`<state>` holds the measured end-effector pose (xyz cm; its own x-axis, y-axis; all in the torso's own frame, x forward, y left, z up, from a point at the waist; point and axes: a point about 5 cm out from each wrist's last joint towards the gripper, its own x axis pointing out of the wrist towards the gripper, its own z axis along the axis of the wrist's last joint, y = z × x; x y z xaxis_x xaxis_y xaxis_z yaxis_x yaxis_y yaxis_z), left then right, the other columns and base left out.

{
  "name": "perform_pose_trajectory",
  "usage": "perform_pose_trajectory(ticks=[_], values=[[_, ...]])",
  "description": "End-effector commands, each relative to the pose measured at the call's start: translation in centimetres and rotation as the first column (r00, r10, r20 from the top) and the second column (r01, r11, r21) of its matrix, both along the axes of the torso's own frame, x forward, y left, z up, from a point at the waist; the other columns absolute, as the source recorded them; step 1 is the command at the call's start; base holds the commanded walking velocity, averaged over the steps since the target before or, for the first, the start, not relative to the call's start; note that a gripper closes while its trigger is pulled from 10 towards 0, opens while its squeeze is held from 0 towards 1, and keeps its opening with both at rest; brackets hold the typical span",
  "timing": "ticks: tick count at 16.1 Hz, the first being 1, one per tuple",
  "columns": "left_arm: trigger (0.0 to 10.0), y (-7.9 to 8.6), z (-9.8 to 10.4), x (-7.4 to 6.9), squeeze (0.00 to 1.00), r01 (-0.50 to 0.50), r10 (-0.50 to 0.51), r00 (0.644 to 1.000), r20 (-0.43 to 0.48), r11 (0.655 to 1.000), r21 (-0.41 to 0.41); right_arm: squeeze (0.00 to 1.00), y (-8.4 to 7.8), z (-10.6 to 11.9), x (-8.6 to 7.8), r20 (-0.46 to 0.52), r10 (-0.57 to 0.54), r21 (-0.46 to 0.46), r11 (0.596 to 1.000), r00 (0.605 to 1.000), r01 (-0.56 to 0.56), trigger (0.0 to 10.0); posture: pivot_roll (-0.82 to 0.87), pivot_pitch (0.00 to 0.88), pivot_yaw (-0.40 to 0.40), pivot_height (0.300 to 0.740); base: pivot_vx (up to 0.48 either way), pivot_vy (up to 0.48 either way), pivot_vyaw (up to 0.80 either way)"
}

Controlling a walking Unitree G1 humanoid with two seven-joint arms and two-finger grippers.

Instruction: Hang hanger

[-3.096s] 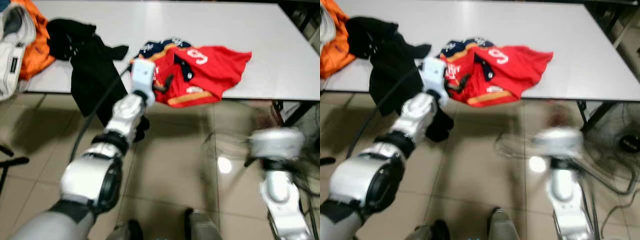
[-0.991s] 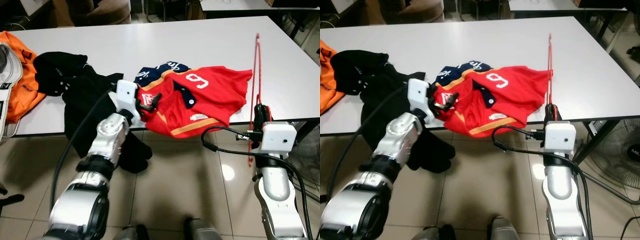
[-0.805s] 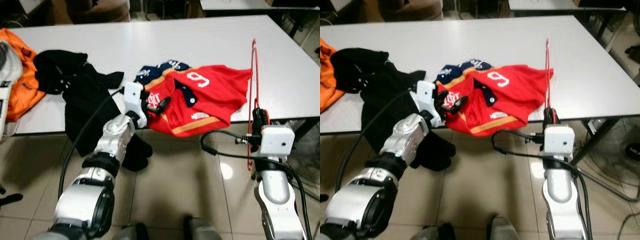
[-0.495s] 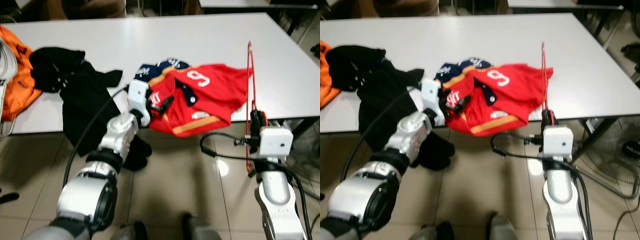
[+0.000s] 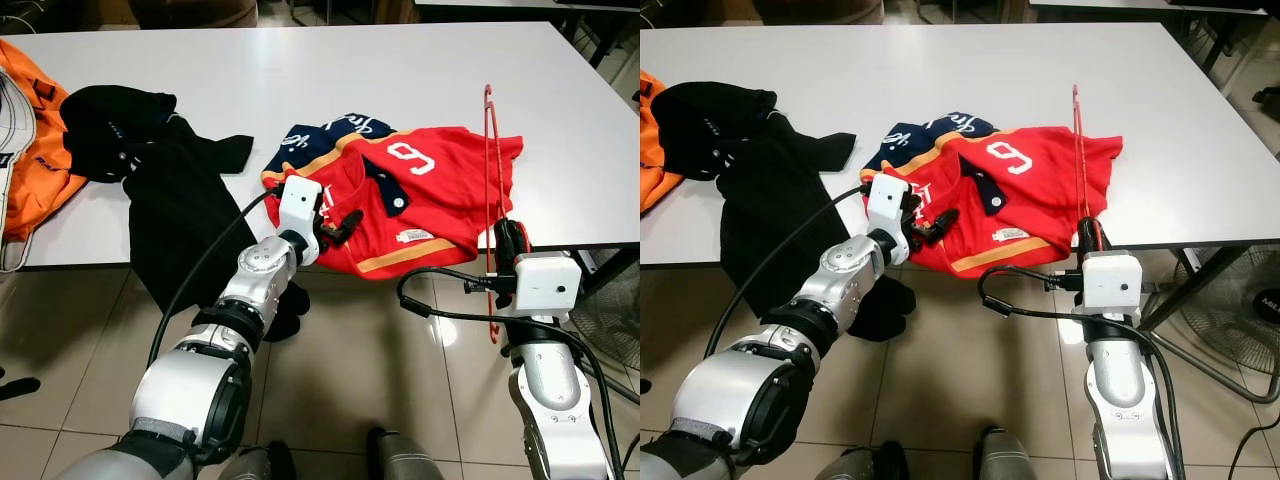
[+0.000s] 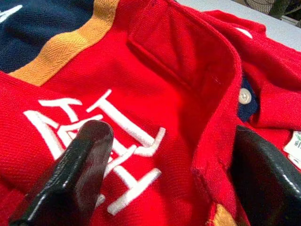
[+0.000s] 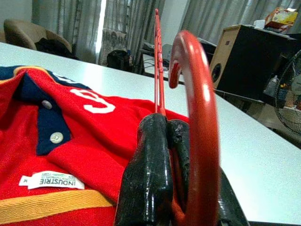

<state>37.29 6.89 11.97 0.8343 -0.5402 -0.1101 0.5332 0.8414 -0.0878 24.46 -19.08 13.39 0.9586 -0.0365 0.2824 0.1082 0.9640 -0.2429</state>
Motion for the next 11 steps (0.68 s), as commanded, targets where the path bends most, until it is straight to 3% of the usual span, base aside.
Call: perform_pose_trajectory(ticks=[1, 7, 11], values=[[0.0, -0.2, -0.3, -0.1, 0.0, 0.008, -0.008, 1.0, -0.022, 1.0, 0.007, 0.0, -0.6, -0.3, -0.2, -0.019, -0.015, 0.0, 1.0, 1.0, 0.015, 0.0, -0.36, 0.132, 0.039, 0.74, 0.0, 0.0, 0.0], [0.0, 1.7, -0.6, 0.2, 0.0, -0.081, 0.08, 0.996, -0.047, 0.996, -0.023, 0.0, -0.3, -0.9, -0.2, -0.048, 0.008, 0.008, 1.0, 0.999, -0.008, 0.0, -0.34, 0.136, 0.032, 0.74, 0.0, 0.0, 0.0], [0.0, 2.9, -0.7, 0.0, 0.0, -0.112, 0.112, 0.994, -0.015, 0.992, -0.053, 0.0, -0.3, -1.4, 0.1, -0.079, 0.033, 0.024, 0.999, 0.996, -0.032, 0.0, -0.31, 0.125, -0.004, 0.74, 0.0, 0.0, 0.0]])
